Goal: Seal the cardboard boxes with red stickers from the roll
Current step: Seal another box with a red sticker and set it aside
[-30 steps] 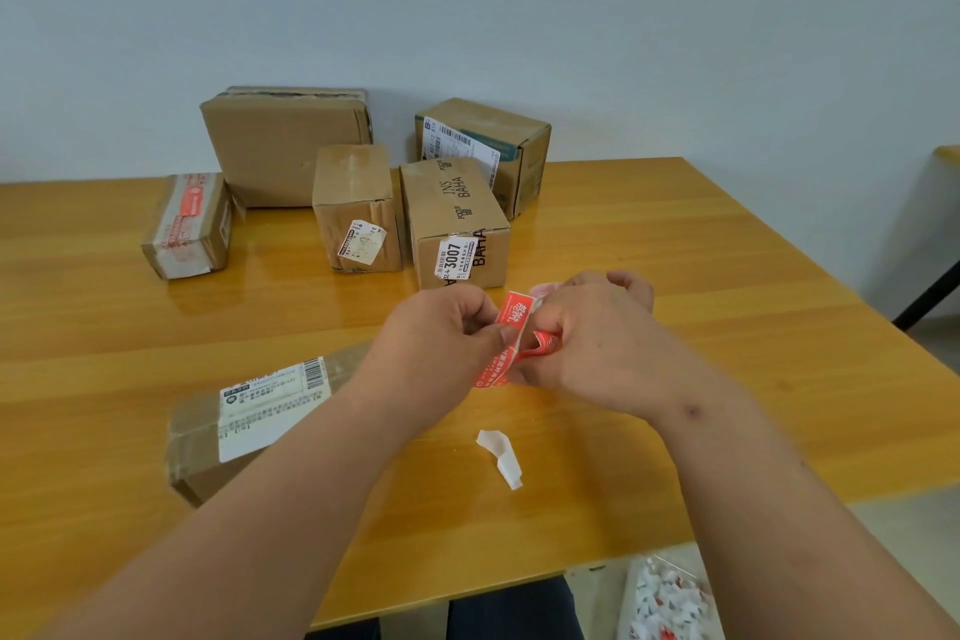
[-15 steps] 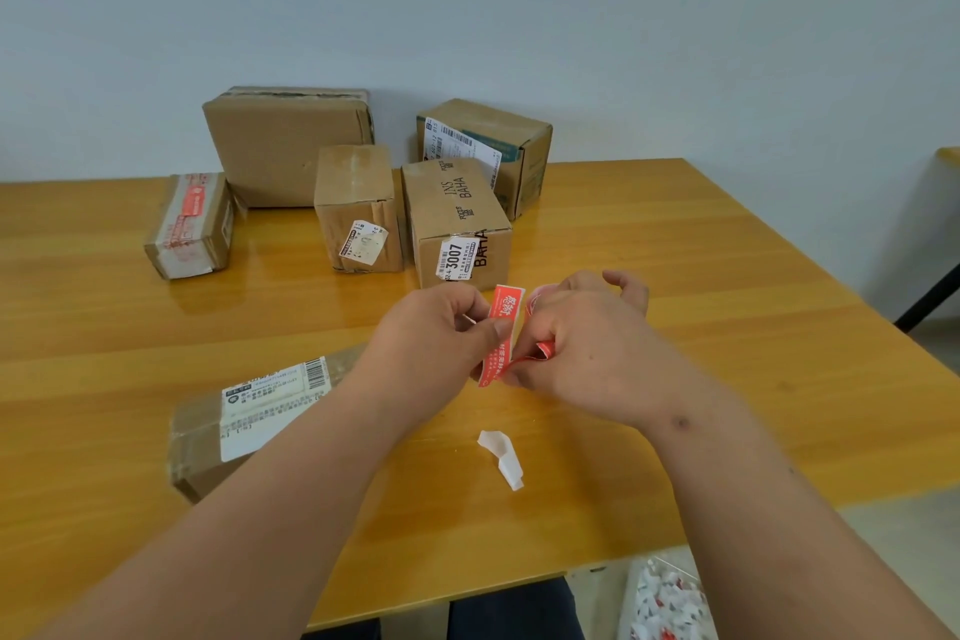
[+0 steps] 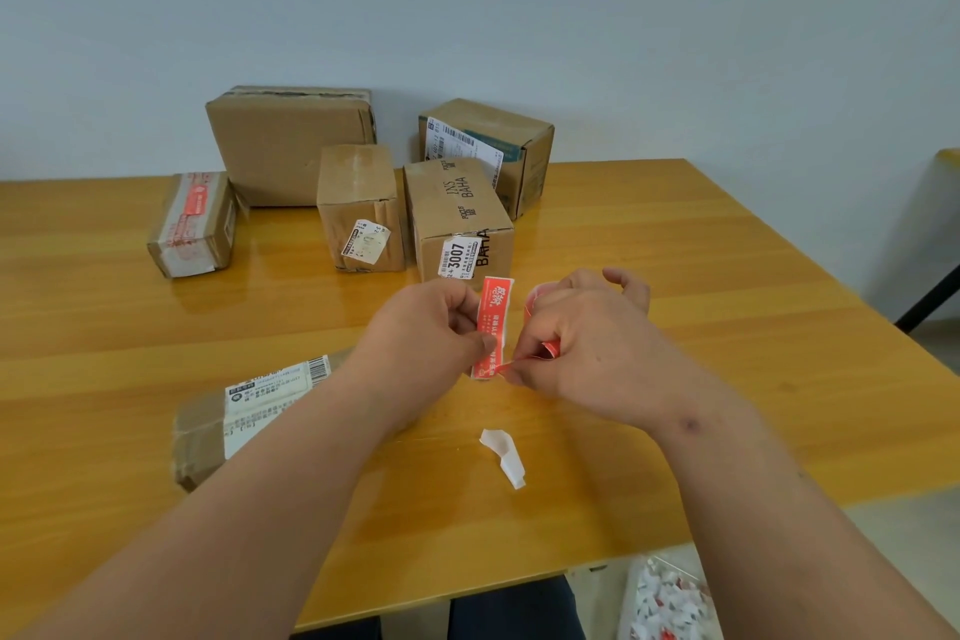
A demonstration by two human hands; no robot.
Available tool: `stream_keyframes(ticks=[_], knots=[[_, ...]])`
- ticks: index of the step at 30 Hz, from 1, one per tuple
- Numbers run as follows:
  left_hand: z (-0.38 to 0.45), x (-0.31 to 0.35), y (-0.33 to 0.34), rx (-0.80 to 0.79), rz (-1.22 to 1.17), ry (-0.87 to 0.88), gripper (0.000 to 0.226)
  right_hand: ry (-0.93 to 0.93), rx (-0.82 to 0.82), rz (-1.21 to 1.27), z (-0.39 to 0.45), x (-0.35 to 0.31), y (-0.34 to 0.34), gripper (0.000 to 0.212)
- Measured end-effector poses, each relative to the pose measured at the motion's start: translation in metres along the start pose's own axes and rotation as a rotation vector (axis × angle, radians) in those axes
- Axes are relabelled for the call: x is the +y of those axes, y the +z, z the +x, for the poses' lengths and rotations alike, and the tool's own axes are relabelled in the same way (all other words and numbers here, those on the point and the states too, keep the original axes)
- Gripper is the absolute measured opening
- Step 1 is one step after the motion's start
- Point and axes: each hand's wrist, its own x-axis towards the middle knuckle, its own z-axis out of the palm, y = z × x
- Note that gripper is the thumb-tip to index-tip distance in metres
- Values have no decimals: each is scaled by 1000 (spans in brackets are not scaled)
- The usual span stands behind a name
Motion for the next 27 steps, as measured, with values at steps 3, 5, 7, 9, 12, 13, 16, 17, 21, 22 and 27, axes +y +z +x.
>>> stream_keyframes(ticks=[3,5,7,9,12,13,16,17,21,22,27], knots=[[2,0,1,31,26,-2,10,2,2,21,-1,0,-1,18],[2,0,0,57,34,-6,10,5,-3,25,-2,1,-4,18],[2,0,-2,81,38,-11,9,5,-11,26,-4,1,-7,19],[1,1,-5,104,28,-16,9,7,-24,5,-5,0,-9,21],[0,2,-11,112,-12,-17,10,31,-31,9,-5,-3,-15,24],[-1,2,-13,107,-43,-19,11,36,-32,20,-6,-5,-18,25],[-6,1,-18,76,-185,-36,13,32,32,46,-6,-12,-23,23],[-8,1,-19,65,-250,-44,14,33,68,63,-5,-15,-23,21],[-15,1,-23,56,-463,-64,18,56,87,129,-4,-28,-16,20],[-16,0,-23,60,-488,-67,18,59,81,175,-4,-31,-13,19],[-24,-2,-30,78,-597,-72,18,117,101,476,-5,-43,-5,15]])
